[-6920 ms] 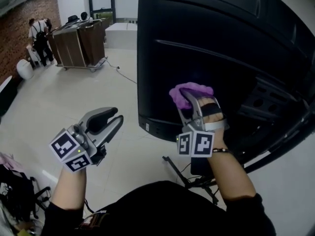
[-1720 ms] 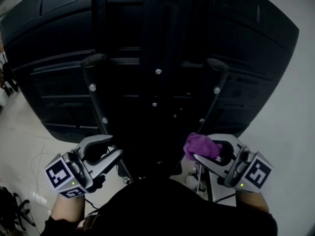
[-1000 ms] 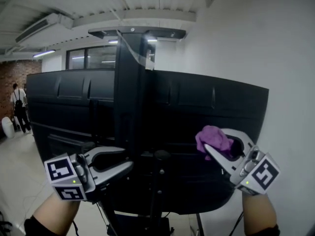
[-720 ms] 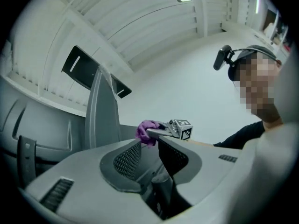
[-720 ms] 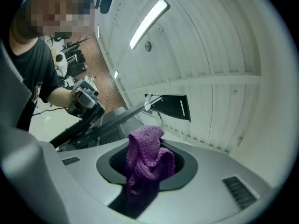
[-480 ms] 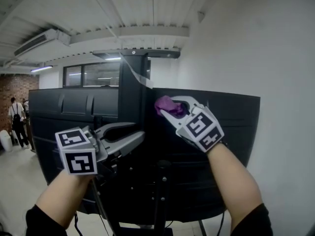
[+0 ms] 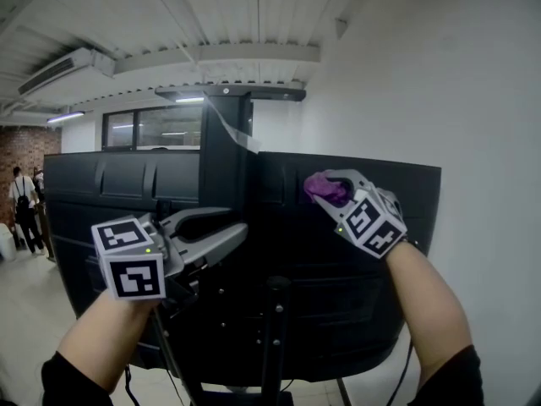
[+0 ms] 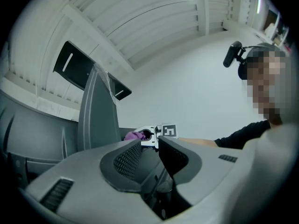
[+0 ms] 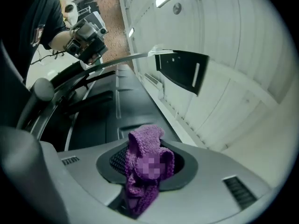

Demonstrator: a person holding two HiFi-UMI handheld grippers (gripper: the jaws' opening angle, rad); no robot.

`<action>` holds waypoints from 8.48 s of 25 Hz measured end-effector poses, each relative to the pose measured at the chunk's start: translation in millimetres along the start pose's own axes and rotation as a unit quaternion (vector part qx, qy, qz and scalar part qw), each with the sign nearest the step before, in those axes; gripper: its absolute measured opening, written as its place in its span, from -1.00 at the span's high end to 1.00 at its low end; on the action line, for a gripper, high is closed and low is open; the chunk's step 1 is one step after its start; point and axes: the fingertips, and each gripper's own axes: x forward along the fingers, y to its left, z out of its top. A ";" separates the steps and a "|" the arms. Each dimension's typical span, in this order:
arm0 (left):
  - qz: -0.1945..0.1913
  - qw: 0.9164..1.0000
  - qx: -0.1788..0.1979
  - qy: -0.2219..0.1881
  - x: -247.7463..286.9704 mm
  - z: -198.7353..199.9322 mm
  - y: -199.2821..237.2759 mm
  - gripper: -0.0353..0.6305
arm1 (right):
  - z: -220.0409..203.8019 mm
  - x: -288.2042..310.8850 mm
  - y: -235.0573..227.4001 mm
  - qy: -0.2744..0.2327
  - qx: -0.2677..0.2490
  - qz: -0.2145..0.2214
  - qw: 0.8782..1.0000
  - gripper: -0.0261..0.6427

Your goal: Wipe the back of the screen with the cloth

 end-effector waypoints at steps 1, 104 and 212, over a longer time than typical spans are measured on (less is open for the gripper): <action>0.001 1.000 0.001 0.001 0.3 -0.1 -1.1 0.59 | -17.9 -10.2 -9.4 0.010 0.005 -0.007 1.000 0.55; -0.016 0.994 -0.066 0.084 38.2 -129.8 -94.3 0.60 | -221.6 -150.5 115.6 0.115 0.011 0.143 0.983 0.54; -0.013 0.961 -0.220 0.169 -23.4 -279.7 -157.4 0.60 | -312.7 -224.4 387.7 0.119 0.311 0.190 0.924 0.55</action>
